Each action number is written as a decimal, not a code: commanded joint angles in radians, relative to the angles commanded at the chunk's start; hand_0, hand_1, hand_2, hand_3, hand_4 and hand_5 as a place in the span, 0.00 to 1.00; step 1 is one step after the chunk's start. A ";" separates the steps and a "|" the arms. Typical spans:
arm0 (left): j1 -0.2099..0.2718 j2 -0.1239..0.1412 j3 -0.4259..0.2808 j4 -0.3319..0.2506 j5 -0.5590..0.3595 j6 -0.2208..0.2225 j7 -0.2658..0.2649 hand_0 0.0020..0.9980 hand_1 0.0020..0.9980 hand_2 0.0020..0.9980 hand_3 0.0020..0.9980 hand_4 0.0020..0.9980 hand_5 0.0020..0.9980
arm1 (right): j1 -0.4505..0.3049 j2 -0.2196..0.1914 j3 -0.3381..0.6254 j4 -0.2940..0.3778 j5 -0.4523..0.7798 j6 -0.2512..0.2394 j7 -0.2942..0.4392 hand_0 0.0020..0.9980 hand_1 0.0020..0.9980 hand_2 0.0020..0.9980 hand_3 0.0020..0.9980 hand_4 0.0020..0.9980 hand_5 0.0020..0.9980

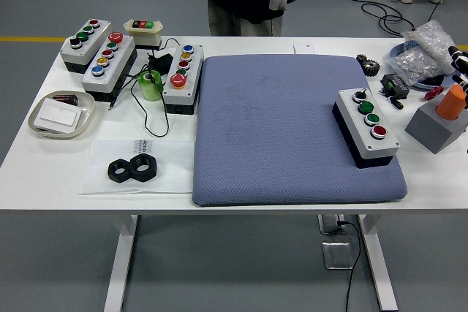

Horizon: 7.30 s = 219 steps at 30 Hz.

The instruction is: Pick up the button,place it on the desk,press the button,press the button

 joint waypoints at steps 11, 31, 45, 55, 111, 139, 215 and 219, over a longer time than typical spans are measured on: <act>0.008 0.000 -0.005 0.000 0.008 -0.001 0.002 0.74 0.77 0.85 0.76 0.52 1.00 | -0.008 -0.004 -0.023 0.037 -0.130 -0.028 -0.032 1.00 0.89 0.95 0.96 0.76 0.16; 0.000 0.006 0.011 -0.002 -0.014 0.000 -0.006 0.74 0.77 0.85 0.76 0.52 1.00 | -0.015 0.003 -0.225 0.268 -0.941 -0.100 -0.480 1.00 0.91 0.99 1.00 0.91 0.18; -0.004 0.007 0.008 -0.002 -0.011 0.000 -0.004 0.74 0.77 0.85 0.76 0.53 1.00 | -0.037 0.120 -0.245 0.232 -1.090 -0.097 -0.546 1.00 0.92 1.00 1.00 0.92 0.20; -0.003 0.008 0.002 -0.002 0.002 -0.001 0.000 0.74 0.77 0.85 0.76 0.53 1.00 | -0.017 0.183 -0.263 0.139 -1.127 -0.088 -0.574 1.00 0.92 1.00 1.00 0.92 0.20; -0.005 0.007 -0.002 0.000 0.003 0.000 0.002 0.74 0.77 0.85 0.76 0.53 1.00 | 0.168 0.127 -0.587 0.138 -1.290 0.017 -0.323 0.33 0.23 0.38 0.55 0.56 0.04; 0.003 0.004 -0.027 -0.001 0.048 -0.003 0.016 0.74 0.78 0.85 0.76 0.53 1.00 | 0.222 0.187 -0.670 0.053 -1.460 0.249 -0.129 0.61 0.60 0.73 1.00 0.82 0.09; 0.003 0.005 -0.025 0.004 0.036 -0.004 0.007 0.74 0.78 0.85 0.76 0.53 1.00 | 0.057 -0.025 -0.505 0.310 -1.359 0.206 -0.227 0.07 0.00 0.02 0.63 0.47 0.00; 0.003 0.005 -0.022 0.004 0.033 -0.003 0.007 0.74 0.77 0.85 0.76 0.53 1.00 | 0.061 -0.022 -0.515 0.303 -1.359 0.207 -0.230 0.07 0.00 0.02 0.63 0.47 0.00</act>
